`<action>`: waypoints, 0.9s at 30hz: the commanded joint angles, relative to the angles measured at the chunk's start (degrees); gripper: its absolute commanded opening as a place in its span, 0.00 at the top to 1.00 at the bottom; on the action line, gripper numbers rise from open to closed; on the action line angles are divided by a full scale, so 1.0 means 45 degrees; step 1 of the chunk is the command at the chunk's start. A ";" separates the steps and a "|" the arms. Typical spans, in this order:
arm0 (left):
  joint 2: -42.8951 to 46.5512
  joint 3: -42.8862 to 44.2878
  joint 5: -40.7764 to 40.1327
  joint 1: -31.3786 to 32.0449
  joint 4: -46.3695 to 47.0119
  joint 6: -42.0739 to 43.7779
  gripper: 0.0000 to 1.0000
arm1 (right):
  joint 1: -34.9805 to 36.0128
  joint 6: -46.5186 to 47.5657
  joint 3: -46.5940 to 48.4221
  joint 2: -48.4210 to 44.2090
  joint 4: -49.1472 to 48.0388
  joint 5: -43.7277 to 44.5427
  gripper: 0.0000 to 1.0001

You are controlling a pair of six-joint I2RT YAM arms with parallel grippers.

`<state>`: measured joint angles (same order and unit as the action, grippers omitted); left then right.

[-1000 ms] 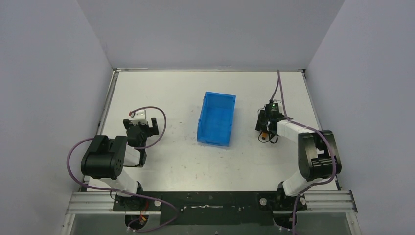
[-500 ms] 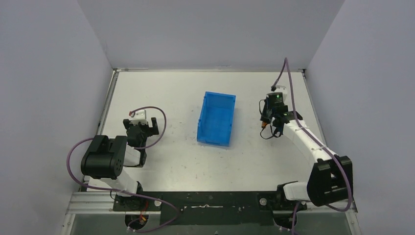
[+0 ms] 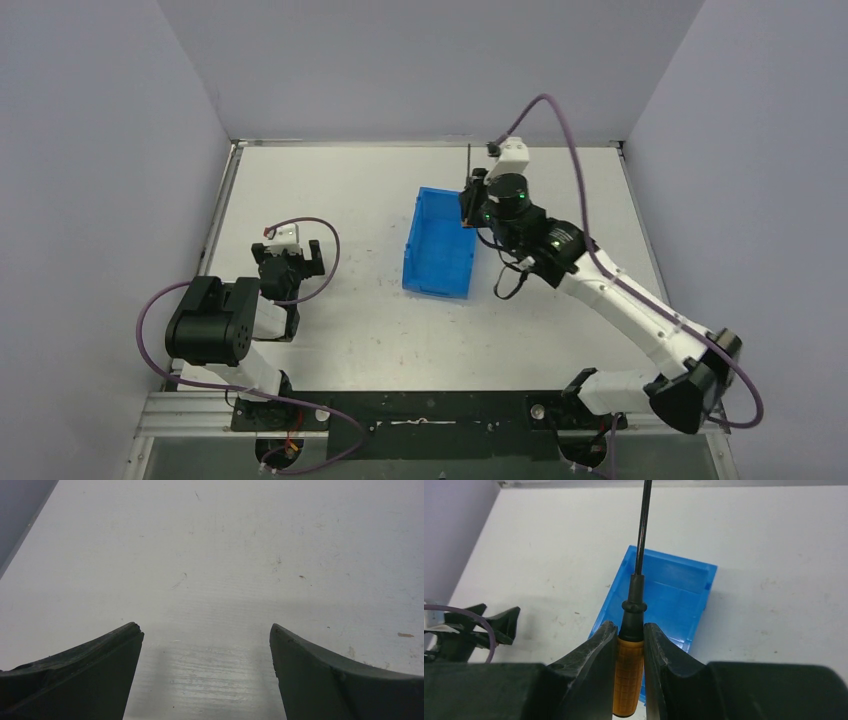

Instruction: Put the screwdriver in the bin

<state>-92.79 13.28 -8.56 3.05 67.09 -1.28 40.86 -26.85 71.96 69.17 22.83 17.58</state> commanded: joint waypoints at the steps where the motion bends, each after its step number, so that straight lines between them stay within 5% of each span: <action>1: 0.0109 0.0272 0.0065 0.0045 0.0531 -0.0067 0.03 | 0.0449 -0.0287 0.0500 0.2717 -0.0406 -0.0110 1.00; 19: 0.0094 0.0272 0.0059 0.0045 0.0532 -0.0072 0.03 | -0.0111 -0.0885 0.0444 0.8771 -0.1787 -0.1449 1.00; 22: 0.0101 0.0272 0.0059 0.0045 0.0523 -0.0069 0.03 | -0.0159 -0.0937 0.0593 0.9083 -0.1777 -0.1540 0.89; 27: 0.0096 0.0272 0.0055 0.0040 0.0526 -0.0073 0.03 | -0.0184 -0.0928 0.0772 0.8768 -0.1540 -0.1299 0.57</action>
<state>-92.79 13.28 -8.56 3.05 67.09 -1.26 40.42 -30.33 72.05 110.78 18.00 10.48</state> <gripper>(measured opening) 0.971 0.331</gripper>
